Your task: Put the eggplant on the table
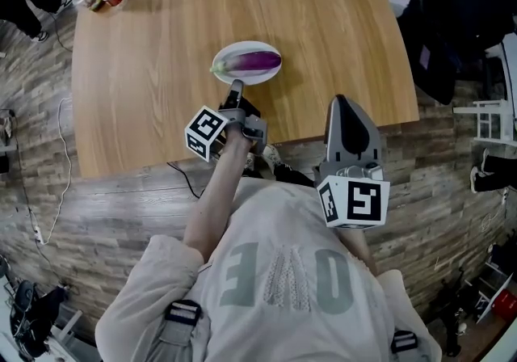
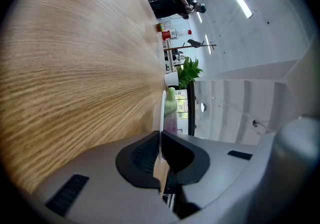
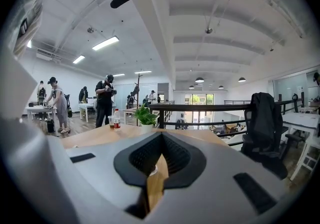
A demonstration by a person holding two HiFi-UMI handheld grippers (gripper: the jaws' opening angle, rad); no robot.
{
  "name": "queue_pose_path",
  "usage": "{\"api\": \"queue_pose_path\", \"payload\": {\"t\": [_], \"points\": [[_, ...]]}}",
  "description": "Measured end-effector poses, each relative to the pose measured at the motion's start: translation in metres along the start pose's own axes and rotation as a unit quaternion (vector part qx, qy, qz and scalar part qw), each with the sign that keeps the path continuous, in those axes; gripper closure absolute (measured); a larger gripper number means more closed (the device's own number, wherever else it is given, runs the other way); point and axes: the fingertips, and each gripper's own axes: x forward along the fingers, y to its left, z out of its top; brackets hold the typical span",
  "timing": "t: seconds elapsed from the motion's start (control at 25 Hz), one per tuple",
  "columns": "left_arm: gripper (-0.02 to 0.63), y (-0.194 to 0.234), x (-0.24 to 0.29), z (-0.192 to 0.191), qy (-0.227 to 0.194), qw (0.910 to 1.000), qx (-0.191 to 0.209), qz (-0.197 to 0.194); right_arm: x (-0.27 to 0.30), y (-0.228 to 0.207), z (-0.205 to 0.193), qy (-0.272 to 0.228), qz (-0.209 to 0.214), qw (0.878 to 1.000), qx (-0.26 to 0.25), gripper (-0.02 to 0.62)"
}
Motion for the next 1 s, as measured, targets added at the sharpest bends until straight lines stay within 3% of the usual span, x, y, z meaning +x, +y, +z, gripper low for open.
{"api": "queue_pose_path", "payload": {"t": [1.0], "points": [[0.586,0.034,0.008,-0.004,0.028,0.9982,-0.041,0.035,-0.014,-0.017,-0.016,0.022,-0.039,0.999,0.012,0.577]]}}
